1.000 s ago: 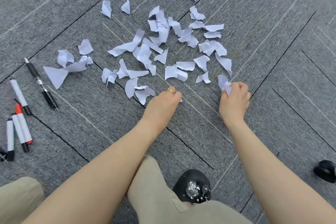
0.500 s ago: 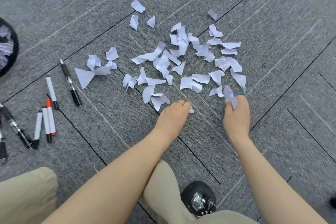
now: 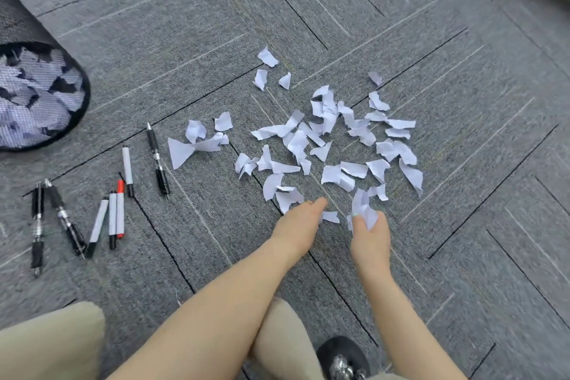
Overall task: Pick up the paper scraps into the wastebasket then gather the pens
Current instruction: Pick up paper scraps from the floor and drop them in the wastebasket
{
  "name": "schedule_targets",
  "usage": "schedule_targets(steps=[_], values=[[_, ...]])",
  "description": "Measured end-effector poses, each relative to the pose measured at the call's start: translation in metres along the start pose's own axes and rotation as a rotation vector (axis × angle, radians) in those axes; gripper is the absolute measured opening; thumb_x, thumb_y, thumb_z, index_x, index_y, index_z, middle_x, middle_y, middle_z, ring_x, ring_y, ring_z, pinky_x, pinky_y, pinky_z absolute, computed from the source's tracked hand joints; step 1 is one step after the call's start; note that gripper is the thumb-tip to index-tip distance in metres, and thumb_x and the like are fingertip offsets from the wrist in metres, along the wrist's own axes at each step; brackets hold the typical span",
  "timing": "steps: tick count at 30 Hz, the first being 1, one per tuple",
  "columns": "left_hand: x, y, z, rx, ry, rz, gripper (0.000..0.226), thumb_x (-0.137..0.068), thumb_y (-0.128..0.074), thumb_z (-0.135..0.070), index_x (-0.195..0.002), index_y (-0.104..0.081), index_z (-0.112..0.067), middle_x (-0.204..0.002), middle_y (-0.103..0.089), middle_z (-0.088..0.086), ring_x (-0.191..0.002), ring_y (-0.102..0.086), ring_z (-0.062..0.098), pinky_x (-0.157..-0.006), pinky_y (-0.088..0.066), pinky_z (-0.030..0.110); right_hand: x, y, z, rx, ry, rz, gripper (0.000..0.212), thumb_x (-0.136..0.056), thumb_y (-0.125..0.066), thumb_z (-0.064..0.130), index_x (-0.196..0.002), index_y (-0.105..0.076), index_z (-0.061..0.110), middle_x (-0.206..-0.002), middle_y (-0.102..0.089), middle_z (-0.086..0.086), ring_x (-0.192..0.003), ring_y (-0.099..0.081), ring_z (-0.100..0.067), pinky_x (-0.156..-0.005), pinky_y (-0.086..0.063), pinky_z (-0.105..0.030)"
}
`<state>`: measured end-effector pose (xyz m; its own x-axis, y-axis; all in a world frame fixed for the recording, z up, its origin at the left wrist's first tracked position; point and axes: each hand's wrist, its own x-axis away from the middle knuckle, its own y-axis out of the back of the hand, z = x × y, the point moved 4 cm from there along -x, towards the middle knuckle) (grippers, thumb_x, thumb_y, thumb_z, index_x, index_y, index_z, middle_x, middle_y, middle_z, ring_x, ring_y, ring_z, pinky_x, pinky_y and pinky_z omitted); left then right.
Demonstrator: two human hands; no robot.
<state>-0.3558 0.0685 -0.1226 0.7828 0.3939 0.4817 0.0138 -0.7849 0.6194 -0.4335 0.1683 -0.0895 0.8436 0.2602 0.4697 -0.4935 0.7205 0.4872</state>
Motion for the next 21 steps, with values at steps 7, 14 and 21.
schedule_targets(steps=[7, 14, 21], values=[[-0.008, 0.003, -0.011, 0.035, 0.060, -0.047, 0.015, -0.090, -0.037, 0.005, -0.092, -0.042, -0.009, -0.100, -0.057, 0.016, -0.089, -0.057, 0.037, -0.067, -0.039, 0.040, -0.001, 0.011, -0.004, -0.032, -0.051, 0.023, 0.005, -0.090, -0.047, 0.009, -0.088, -0.047, 0.014, -0.076, -0.050, -0.004, -0.060, -0.043, -0.015, -0.056, -0.036, -0.031], [-0.010, -0.002, -0.015, 0.003, 0.062, -0.094, 0.024, -0.090, -0.038, 0.008, -0.101, -0.041, -0.013, -0.098, -0.055, 0.013, -0.083, -0.058, 0.035, -0.060, -0.038, 0.037, 0.011, 0.024, -0.013, -0.083, -0.030, -0.004, 0.005, -0.093, -0.045, 0.009, -0.095, -0.047, 0.014, -0.079, -0.051, 0.003, -0.066, -0.047, -0.008, -0.057, -0.037, -0.019], [-0.031, 0.002, -0.010, -0.107, -0.072, 0.129, 0.069, -0.088, -0.037, 0.013, -0.145, -0.025, -0.024, -0.138, -0.044, 0.013, -0.114, -0.054, 0.033, -0.080, -0.052, 0.040, 0.022, 0.020, -0.029, -0.009, -0.075, 0.028, 0.001, -0.093, -0.048, 0.013, -0.092, -0.049, 0.012, -0.081, -0.052, 0.000, -0.068, -0.047, -0.014, -0.059, -0.038, -0.025]])
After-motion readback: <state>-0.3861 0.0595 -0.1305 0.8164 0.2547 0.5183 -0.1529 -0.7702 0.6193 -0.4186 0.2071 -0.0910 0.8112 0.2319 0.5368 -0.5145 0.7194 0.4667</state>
